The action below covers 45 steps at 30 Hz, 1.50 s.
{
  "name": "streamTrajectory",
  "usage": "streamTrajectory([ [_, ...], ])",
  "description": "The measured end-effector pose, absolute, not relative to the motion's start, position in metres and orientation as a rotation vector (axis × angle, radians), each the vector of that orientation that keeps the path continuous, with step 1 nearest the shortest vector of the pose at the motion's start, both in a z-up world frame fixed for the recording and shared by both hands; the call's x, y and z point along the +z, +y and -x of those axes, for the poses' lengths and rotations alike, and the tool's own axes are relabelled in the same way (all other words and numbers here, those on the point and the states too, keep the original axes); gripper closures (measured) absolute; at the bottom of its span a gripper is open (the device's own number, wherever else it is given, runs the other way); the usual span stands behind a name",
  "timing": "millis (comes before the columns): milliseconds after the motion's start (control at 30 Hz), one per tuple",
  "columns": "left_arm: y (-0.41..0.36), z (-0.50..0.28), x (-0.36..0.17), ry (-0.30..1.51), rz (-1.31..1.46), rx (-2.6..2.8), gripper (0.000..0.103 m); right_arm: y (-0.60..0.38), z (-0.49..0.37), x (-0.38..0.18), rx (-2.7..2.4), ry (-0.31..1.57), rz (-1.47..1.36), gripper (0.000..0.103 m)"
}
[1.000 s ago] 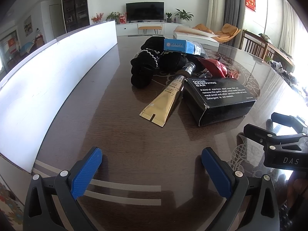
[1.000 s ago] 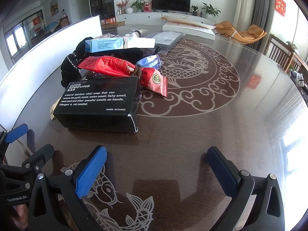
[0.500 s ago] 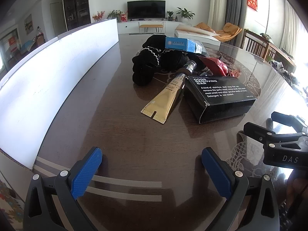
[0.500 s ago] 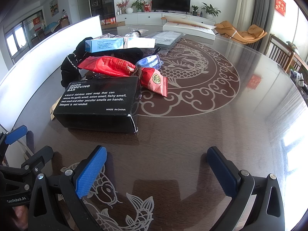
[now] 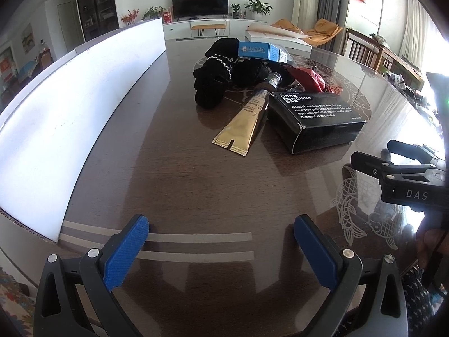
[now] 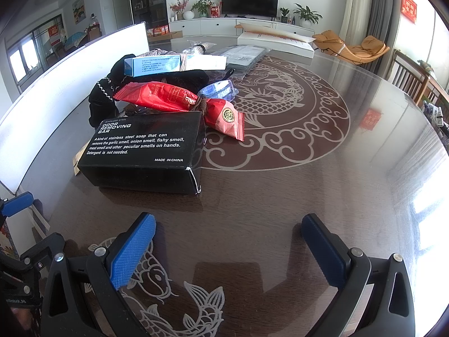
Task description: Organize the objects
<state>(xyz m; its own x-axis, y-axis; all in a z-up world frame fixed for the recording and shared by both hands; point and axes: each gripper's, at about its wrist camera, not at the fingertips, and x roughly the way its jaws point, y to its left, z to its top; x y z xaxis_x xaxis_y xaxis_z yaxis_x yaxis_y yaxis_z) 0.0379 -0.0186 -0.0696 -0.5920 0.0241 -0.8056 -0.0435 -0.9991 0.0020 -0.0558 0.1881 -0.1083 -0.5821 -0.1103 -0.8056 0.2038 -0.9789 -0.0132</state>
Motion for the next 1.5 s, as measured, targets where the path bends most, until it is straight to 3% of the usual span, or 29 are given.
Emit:
streamTrajectory([
  [500,-0.030,-0.042,-0.069,0.010,1.381,2.807,0.000,0.181,0.083,-0.106,-2.660,0.116,-1.440,0.000],
  [833,-0.030,-0.043,-0.068,0.013,1.366,2.808,0.000,0.220,0.081,-0.096,-2.743,-0.158,-1.546,0.000],
  [967,-0.029,-0.043,-0.068,0.013,1.364,2.814,0.000,0.191,0.068,-0.079,-2.650,-0.295,-1.424,0.000],
  [1133,-0.030,-0.041,-0.068,0.014,1.363,2.812,0.000,0.150,0.106,-0.078,-2.617,-0.378,-1.469,0.000],
  [1233,-0.030,-0.042,-0.068,0.014,1.363,2.812,0.000,0.127,0.126,-0.091,-2.578,-0.350,-1.585,0.000],
  [1333,-0.030,-0.041,-0.068,0.015,1.359,2.811,0.000,0.117,0.120,-0.093,-2.616,-0.190,-1.531,0.000],
  [1400,-0.030,-0.041,-0.068,0.016,1.357,2.810,0.000,0.131,0.111,-0.094,-2.648,-0.216,-1.477,0.002],
  [1500,-0.030,-0.040,-0.069,0.014,1.353,2.812,0.000,0.164,0.104,-0.091,-2.671,-0.290,-1.427,0.017],
])
